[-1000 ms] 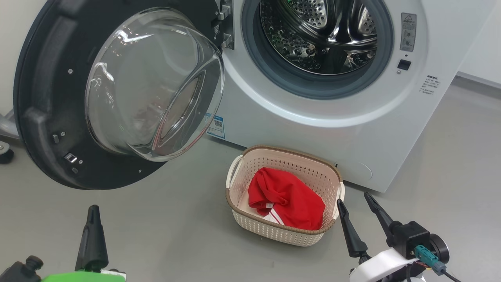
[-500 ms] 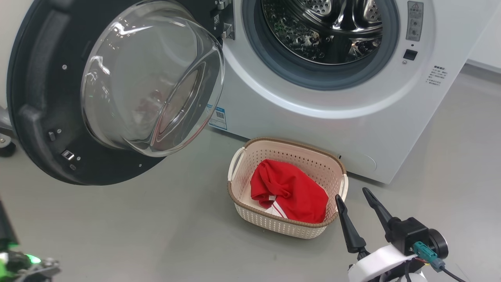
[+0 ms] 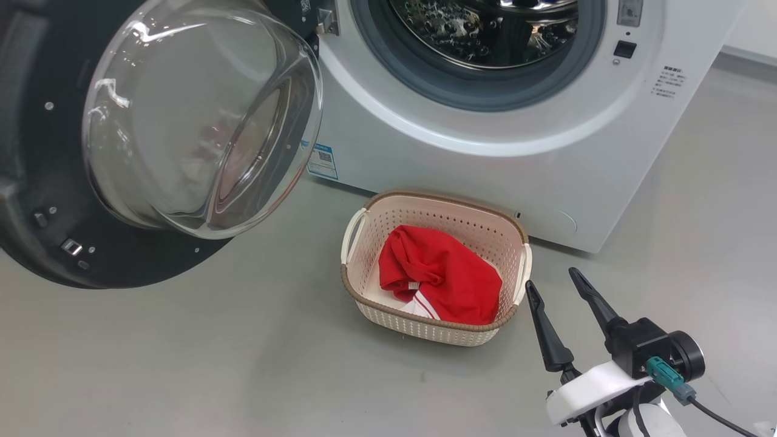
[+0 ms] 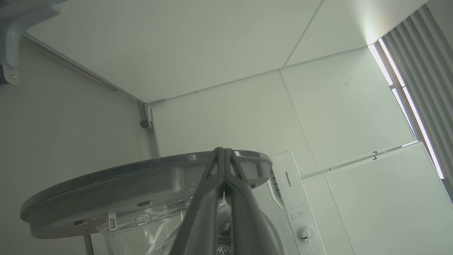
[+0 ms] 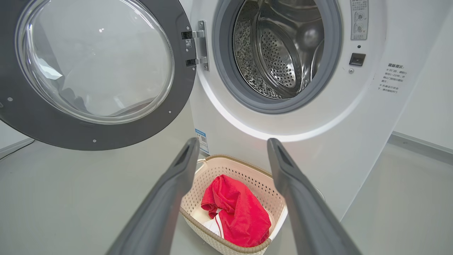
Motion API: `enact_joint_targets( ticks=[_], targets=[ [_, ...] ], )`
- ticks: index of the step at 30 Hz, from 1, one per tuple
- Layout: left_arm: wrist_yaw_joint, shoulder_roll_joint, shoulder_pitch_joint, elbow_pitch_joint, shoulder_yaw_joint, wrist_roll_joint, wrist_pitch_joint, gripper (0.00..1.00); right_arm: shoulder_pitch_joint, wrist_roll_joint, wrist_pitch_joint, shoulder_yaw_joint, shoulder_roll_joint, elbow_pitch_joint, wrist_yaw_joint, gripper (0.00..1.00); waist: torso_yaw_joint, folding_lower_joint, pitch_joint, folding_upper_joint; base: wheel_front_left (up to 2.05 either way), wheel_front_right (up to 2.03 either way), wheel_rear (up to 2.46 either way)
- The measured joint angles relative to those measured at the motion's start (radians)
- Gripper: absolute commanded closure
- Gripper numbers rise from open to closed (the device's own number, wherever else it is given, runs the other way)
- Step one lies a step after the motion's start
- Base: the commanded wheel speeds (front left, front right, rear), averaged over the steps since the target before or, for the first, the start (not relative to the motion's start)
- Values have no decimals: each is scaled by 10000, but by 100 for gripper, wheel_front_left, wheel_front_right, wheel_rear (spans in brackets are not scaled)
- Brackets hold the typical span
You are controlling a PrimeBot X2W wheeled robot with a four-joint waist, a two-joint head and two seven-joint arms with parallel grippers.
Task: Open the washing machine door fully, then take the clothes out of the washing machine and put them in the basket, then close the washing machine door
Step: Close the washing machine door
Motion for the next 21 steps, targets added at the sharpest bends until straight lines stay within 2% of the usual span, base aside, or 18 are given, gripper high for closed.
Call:
enact_joint_targets(
  ticks=[3, 6, 17, 21],
  targets=[
    [405, 535, -227, 560, -31, -12, 516, 100, -6, -48, 0, 10, -29, 0, 0, 0, -90, 0, 144, 0, 0, 0, 0],
    [619, 790, -496, 1058, -42, -286, 909, 100, -36, -73, 0, 54, -109, 2, 10, 0, -183, 0, 283, 0, 0, 0, 0],
    [842, 1609, -1231, 2454, -86, -420, 1432, 100, -473, -209, 0, 167, -330, -59, 104, 0, -631, 0, 749, 0, 0, 0, 0],
    [844, 1645, -1688, 2732, -109, -426, 1538, 100, -501, -253, 0, 167, -397, -88, 107, 0, -835, 0, 942, 0, 0, 0, 0]
  ],
)
